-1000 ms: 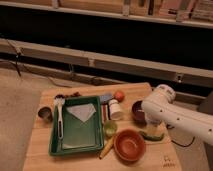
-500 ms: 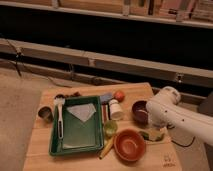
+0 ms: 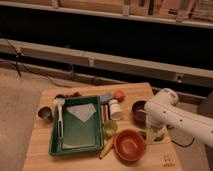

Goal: Place pepper in tray

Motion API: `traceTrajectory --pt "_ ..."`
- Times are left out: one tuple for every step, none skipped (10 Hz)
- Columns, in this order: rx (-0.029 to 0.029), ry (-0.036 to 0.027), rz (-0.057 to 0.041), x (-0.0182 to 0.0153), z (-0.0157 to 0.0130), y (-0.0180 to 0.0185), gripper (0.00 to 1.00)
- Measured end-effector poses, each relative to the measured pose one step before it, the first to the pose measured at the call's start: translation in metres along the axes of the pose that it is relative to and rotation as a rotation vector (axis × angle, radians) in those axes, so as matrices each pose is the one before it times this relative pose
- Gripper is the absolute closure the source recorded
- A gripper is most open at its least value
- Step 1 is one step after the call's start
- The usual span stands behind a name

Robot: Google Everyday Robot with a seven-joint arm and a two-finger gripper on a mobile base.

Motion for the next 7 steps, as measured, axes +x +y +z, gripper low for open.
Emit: traceTrajectory --pt "-0.01162 -0.00402 0.00164 -0.00104 0.00233 0.00131 0.2" --pt "-0.01156 -0.00371 0.00493 -0.00015 0.00232 0.00132 0.2" --pt "-0.01051 -0.00384 0.00642 -0.00027 0.00157 0.00076 0.2" --pt "-0.01323 -0.00765 0.0088 -0.00004 0.00212 0.00079 0.2" --pt "-0.01051 -0.00566 0.00859 0.00094 0.00161 0.00073 0.2" --pt "-0.00889 -0.00344 0.00678 0.00034 0.00128 0.00053 0.2" --pt "-0.00583 -0.00116 0.00461 0.00017 0.00069 0.00014 0.2"
